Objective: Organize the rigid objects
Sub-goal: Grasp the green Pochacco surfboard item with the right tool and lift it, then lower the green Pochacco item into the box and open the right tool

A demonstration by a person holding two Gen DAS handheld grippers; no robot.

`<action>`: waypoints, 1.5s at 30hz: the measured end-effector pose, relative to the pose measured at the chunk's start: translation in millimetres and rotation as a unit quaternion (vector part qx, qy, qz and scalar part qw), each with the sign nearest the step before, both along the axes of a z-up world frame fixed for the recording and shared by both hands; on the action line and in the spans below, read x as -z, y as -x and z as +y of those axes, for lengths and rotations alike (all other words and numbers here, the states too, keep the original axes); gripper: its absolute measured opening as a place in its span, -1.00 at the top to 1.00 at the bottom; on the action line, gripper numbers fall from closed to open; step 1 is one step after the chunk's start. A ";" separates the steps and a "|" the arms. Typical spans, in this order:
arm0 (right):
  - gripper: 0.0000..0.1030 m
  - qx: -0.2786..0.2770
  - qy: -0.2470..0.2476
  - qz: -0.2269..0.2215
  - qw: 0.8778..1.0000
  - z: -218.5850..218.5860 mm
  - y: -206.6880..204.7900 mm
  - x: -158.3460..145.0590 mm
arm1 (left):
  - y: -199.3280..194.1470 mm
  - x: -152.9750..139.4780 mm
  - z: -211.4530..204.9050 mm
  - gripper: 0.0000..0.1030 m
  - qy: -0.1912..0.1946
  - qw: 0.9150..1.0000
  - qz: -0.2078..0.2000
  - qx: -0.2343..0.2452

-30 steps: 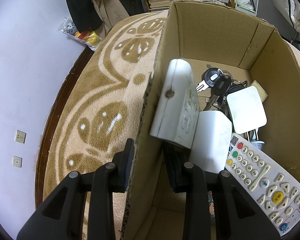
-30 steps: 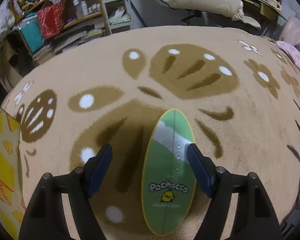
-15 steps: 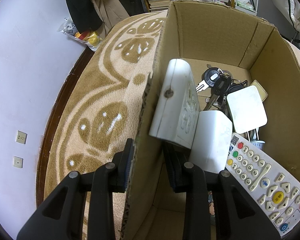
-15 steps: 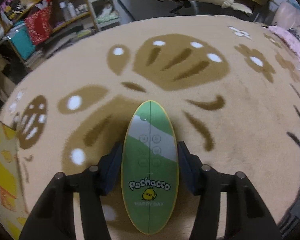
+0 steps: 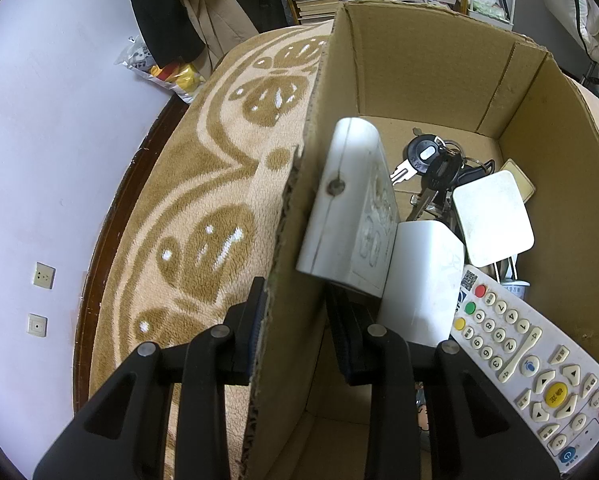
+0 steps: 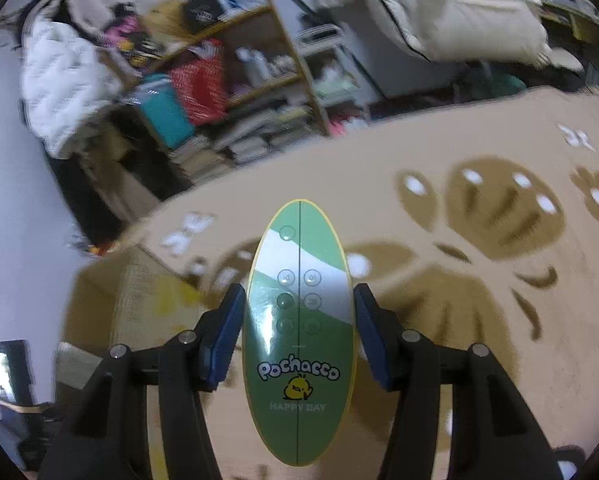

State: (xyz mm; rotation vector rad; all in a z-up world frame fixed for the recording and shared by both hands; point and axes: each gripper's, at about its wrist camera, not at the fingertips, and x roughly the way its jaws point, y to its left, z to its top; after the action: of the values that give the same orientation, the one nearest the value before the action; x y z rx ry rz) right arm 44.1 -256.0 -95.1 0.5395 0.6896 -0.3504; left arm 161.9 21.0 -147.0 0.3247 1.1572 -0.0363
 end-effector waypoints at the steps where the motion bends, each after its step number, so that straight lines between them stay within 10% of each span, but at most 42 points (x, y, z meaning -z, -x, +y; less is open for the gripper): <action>1: -0.14 -0.007 0.002 -0.008 1.000 5.3 -1.3 -4.5 | 0.2 0.2 -0.5 0.43 0.000 1.000 0.000 0.000; 15: -0.14 -0.147 -0.006 -0.132 0.980 112.4 -9.0 -63.2 | -0.7 -0.2 3.1 0.43 0.004 1.000 0.001 -0.001; 33: -0.15 -0.173 -0.015 -0.084 0.981 126.6 -30.5 -21.7 | -3.1 2.1 12.9 0.44 0.040 0.999 0.007 -0.013; 45: -0.32 -0.136 0.031 -0.059 0.988 112.3 -2.7 -38.2 | 29.1 -33.1 10.7 0.43 0.026 0.997 -0.072 0.024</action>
State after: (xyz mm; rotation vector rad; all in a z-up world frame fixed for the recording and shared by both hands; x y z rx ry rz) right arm 46.8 -143.7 -57.0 0.3960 0.6271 -0.0829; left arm 132.8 31.7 -113.9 0.3040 1.0031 -0.0846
